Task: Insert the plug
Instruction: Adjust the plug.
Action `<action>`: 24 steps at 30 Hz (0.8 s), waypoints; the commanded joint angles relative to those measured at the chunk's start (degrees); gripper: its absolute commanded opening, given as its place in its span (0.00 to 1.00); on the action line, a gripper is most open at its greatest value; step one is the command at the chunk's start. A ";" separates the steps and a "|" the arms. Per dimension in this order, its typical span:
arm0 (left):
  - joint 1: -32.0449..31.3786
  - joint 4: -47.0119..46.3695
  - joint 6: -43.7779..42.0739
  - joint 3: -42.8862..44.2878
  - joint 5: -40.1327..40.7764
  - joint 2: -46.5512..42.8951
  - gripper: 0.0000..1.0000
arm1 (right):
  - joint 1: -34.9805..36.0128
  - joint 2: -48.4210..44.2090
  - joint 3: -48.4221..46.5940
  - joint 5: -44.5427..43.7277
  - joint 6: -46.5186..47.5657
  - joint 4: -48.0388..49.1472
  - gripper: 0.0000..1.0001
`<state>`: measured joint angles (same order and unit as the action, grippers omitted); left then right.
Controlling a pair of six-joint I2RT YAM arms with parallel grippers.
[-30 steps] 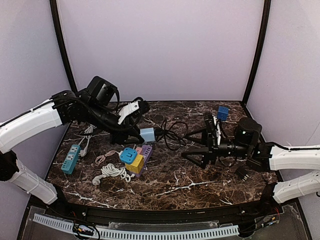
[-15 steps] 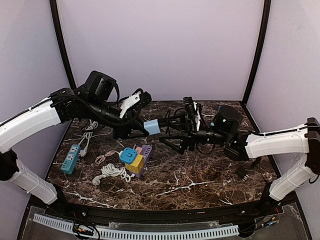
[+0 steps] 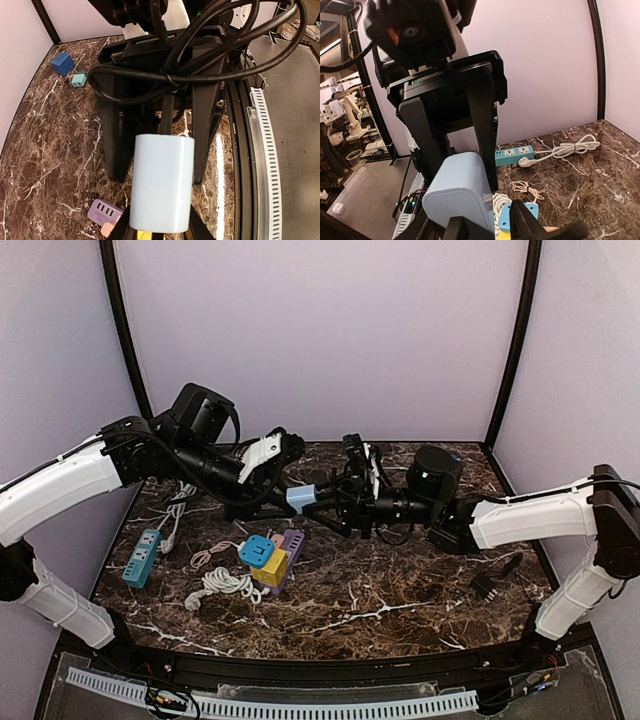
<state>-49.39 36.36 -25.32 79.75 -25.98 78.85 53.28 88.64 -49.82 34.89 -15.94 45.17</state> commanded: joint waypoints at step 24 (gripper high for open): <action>-0.60 4.32 -1.41 -2.50 -3.23 -0.18 0.04 | 2.52 -1.37 -1.09 0.16 3.60 -0.59 0.00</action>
<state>-49.08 40.38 -23.62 79.64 -29.91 78.98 55.11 88.75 -50.13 38.39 -9.87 43.27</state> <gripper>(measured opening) 0.270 0.184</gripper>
